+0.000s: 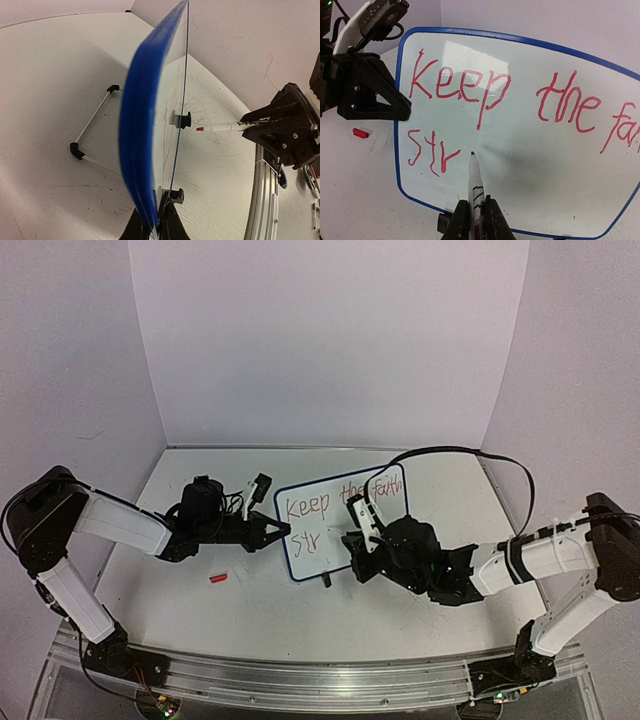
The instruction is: Write a sentence on the whiteboard
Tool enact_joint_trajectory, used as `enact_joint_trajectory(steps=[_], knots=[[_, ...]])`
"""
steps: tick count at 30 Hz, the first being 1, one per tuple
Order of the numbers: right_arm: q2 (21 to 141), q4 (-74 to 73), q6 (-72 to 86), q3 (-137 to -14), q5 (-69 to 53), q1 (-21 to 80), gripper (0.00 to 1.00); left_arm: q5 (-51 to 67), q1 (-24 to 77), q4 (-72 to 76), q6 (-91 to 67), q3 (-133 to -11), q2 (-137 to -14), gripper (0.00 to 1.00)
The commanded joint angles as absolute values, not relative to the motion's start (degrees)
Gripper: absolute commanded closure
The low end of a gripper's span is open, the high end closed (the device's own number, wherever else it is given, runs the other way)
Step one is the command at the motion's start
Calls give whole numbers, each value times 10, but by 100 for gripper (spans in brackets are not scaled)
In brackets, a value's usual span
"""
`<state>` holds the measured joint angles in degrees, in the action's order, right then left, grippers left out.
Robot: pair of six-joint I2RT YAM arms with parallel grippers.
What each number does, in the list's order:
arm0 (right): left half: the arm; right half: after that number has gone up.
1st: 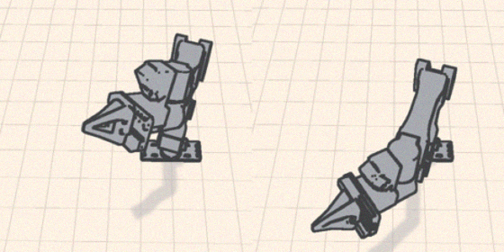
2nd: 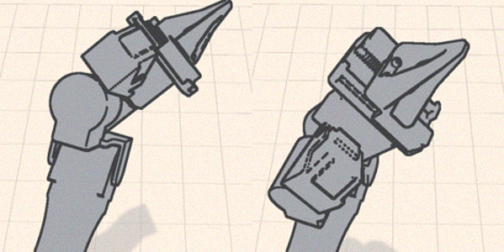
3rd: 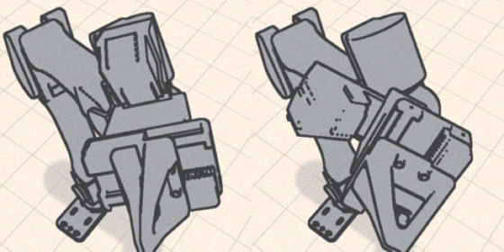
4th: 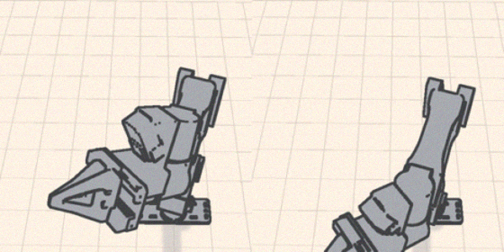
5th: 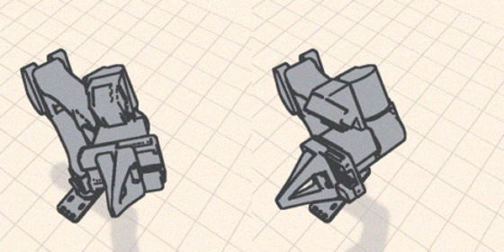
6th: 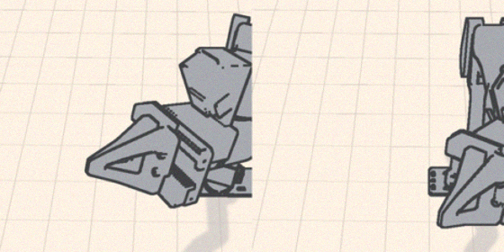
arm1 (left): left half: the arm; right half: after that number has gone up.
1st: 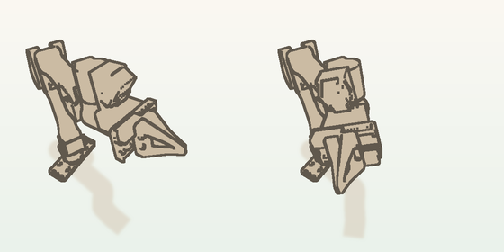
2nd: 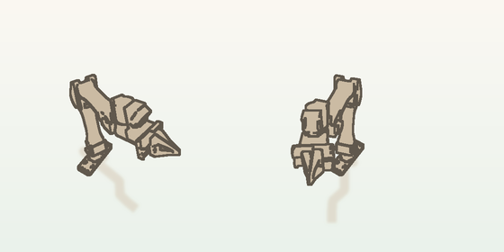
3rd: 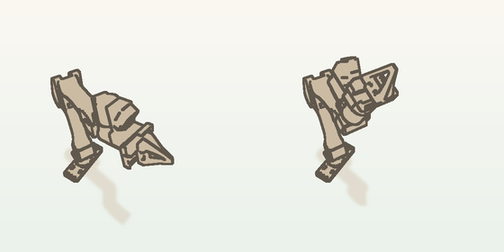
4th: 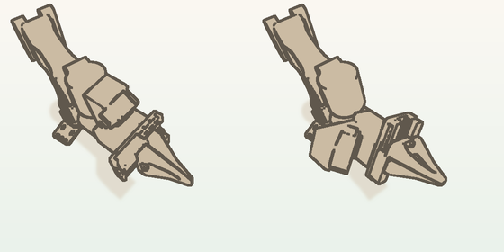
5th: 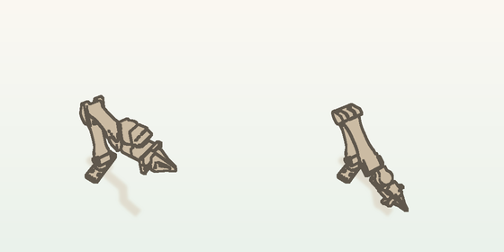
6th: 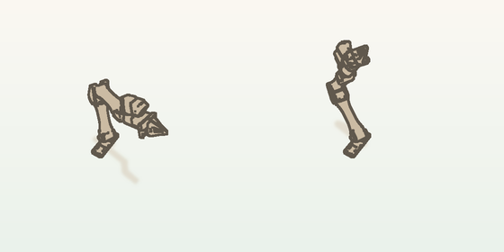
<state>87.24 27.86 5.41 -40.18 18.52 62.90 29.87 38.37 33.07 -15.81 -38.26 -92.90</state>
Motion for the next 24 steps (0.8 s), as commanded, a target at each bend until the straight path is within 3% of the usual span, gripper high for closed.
enact_joint_trajectory(steps=[1,24], knots=[[890,296,50,-422,160,627,100,191,370,279,-121,-391,-949,100],[936,293,55,-458,196,624,100,192,370,278,-114,-384,-934,100]])
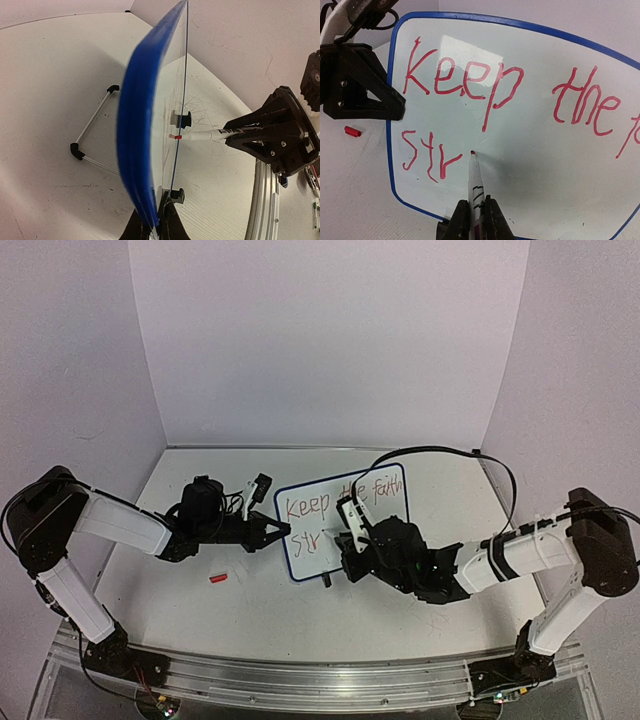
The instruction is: Write a sentence on the whiteboard
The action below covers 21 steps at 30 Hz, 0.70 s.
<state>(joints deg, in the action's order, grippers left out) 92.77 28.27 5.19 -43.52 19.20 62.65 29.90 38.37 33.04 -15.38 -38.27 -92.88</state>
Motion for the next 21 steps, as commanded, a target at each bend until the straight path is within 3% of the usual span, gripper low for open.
enact_joint_trajectory(steps=[1,21], knots=[[936,292,56,-457,194,624,100,192,370,278,-114,-384,-934,100],[919,257,75,-425,166,625,100,189,370,277,-113,-386,-938,100]])
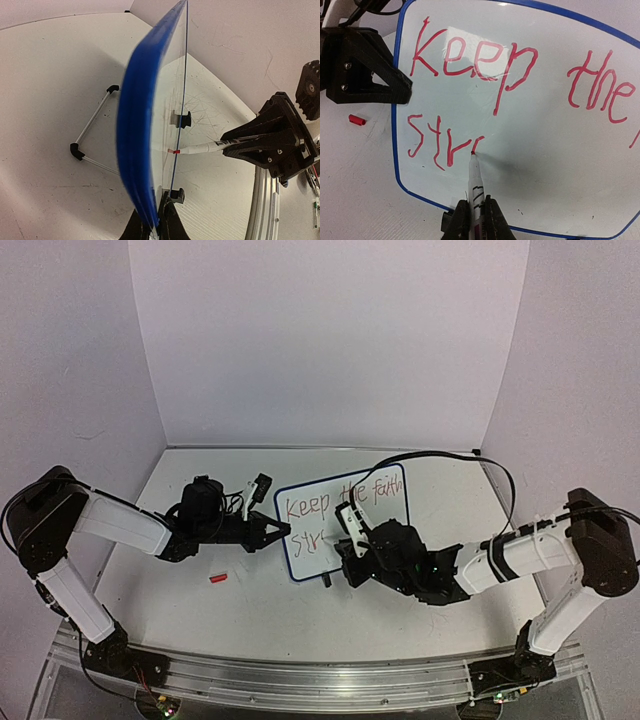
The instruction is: Write a sentence on the whiteboard
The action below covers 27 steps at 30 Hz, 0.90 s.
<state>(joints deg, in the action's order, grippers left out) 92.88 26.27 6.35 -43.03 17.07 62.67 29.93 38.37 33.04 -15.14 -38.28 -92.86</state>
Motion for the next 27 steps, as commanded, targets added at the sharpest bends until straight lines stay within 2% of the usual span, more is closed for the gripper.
enact_joint_trajectory(steps=[1,27], knots=[[920,255,76,-425,166,626,100,189,370,277,-113,-386,-938,100],[909,254,95,-426,246,621,100,193,370,274,-109,-383,-931,100]])
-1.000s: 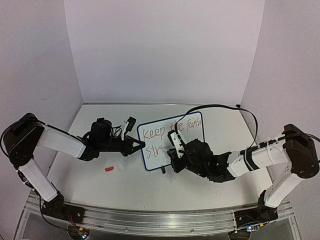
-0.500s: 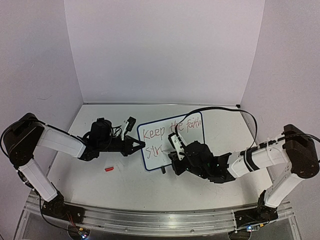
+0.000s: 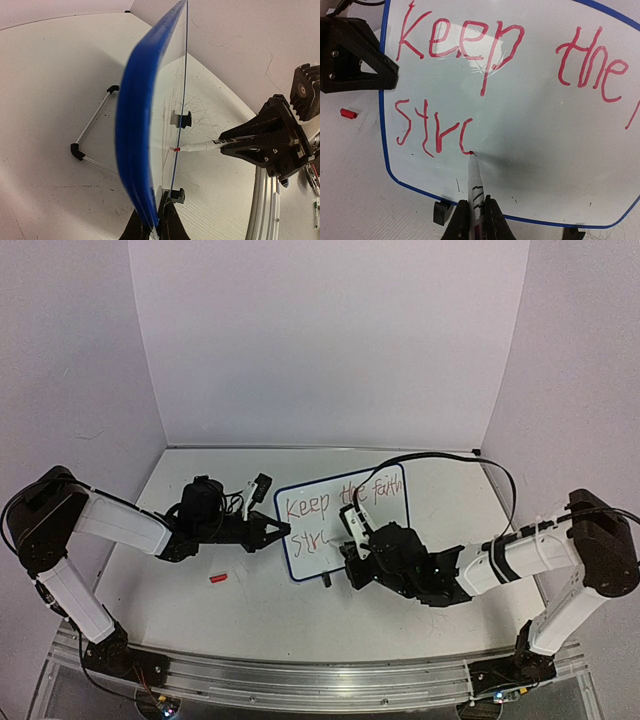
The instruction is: Write a sentence on the whiteboard
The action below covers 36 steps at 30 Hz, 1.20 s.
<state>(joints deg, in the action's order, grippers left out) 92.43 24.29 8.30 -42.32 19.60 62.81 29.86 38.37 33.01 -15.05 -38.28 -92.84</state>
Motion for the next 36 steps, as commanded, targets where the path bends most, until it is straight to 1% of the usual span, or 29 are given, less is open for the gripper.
enact_joint_trajectory(steps=[1,12,36], knots=[[909,257,95,-427,249,621,100,194,370,274,-107,-383,-930,100],[915,283,85,-436,245,617,100,198,370,274,-103,-381,-929,100],[935,293,72,-458,208,618,100,199,370,274,-101,-382,-928,100]])
